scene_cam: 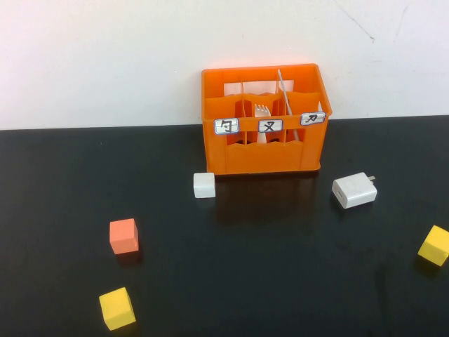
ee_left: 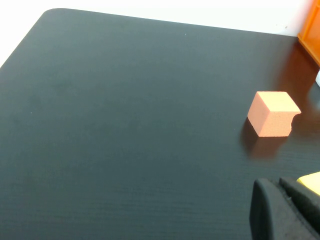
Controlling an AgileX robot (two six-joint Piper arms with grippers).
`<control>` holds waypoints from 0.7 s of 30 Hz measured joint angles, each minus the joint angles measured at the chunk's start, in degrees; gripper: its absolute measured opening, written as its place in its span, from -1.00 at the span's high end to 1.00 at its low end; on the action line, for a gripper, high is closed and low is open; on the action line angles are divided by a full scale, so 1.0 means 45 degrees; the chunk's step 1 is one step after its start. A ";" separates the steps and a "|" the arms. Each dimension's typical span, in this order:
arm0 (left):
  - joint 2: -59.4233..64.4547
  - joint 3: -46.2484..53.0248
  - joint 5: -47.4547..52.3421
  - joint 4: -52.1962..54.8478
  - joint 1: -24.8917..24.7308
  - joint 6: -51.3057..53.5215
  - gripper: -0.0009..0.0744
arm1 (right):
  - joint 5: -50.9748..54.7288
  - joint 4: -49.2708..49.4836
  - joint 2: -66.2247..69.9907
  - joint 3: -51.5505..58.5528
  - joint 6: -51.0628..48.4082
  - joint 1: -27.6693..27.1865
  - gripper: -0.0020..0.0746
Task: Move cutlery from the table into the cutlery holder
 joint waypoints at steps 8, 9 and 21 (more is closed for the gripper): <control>0.0000 0.0000 0.0000 0.0000 0.0000 0.0000 0.98 | 0.0000 0.0000 0.0000 0.0000 0.0000 -0.0067 0.95; 0.0000 0.0000 0.0000 0.0000 0.0000 0.0000 0.98 | 0.0000 0.0025 0.0000 0.0000 0.0000 -0.0181 0.95; 0.0000 0.0000 0.0000 0.0000 0.0000 0.0000 0.98 | -0.1222 0.0018 -0.1322 0.0451 0.0000 -0.4291 0.95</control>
